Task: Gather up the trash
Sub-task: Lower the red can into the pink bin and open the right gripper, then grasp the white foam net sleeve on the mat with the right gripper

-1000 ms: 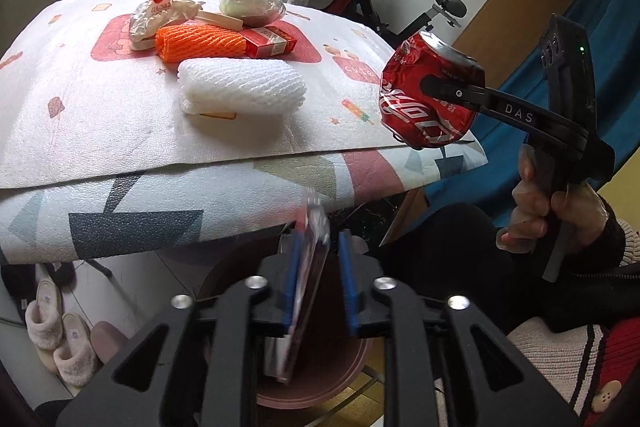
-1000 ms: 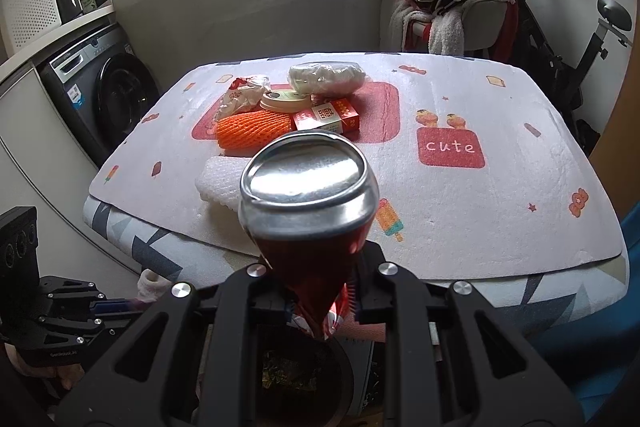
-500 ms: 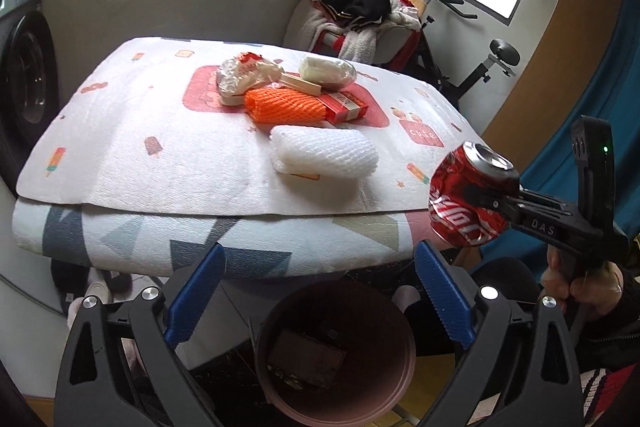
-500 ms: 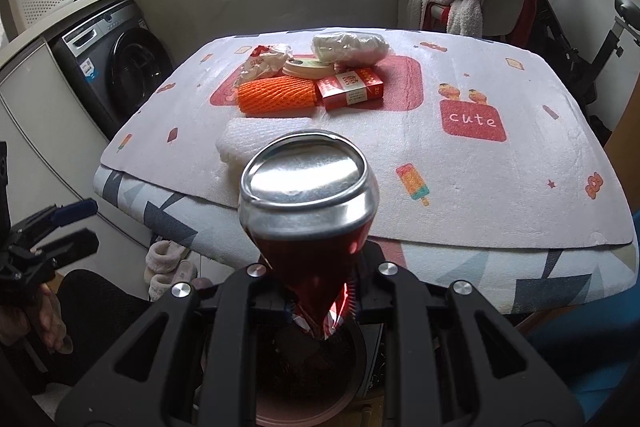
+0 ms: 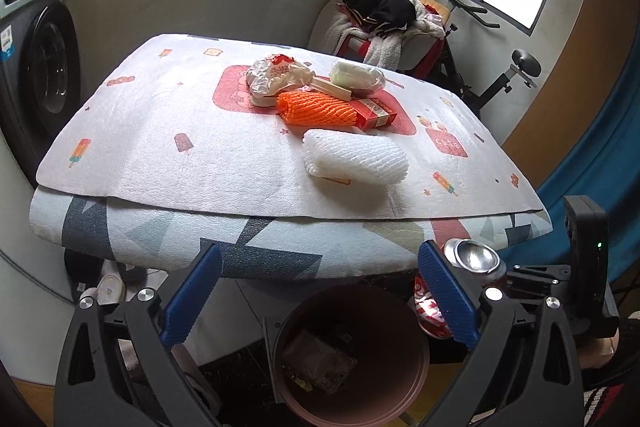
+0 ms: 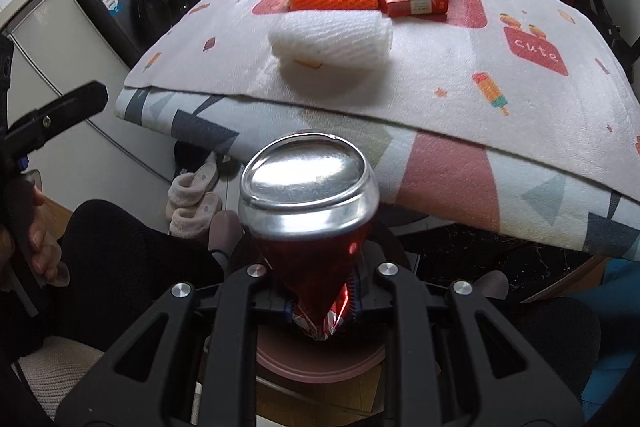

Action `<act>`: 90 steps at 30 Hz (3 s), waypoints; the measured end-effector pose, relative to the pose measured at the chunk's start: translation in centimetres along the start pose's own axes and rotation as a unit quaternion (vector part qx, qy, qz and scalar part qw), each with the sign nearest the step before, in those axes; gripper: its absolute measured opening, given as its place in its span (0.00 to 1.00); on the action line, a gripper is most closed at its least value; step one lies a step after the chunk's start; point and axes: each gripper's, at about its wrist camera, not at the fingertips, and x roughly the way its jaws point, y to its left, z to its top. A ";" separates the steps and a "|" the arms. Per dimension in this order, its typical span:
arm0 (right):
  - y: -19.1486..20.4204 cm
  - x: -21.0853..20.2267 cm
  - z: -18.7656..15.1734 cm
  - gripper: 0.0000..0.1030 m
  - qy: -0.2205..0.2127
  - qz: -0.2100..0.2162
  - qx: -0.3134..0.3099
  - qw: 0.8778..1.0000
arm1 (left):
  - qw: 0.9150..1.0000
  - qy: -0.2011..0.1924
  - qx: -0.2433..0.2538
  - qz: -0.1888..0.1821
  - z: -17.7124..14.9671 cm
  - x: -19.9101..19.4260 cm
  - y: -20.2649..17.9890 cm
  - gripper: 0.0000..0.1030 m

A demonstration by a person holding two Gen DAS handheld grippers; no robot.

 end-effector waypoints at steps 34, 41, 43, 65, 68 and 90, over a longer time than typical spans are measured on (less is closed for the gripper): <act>-2.5 2.5 0.6 0.94 0.041 -0.028 0.052 0.997 | 1.000 0.018 -0.017 0.008 -0.3 1.2 0.7 0.93; -3.4 1.6 1.9 0.94 0.012 -0.043 0.047 0.998 | 0.999 0.021 -0.023 0.010 -0.3 1.5 1.0 0.93; -3.5 1.3 2.4 0.94 0.001 -0.053 0.032 0.998 | 0.999 0.022 -0.026 0.012 -0.3 1.7 1.2 0.93; 0.6 5.2 15.0 0.94 -0.045 -0.054 -0.257 0.964 | 0.996 0.035 -0.071 0.037 0.2 4.1 5.3 0.93; 1.1 6.9 16.3 0.94 -0.029 -0.047 -0.278 0.959 | 0.995 0.037 -0.078 0.042 0.4 4.3 5.9 0.93; -5.8 3.7 17.6 0.42 -0.108 0.030 -0.053 0.992 | 0.994 0.052 -0.096 0.025 2.2 7.3 7.0 0.93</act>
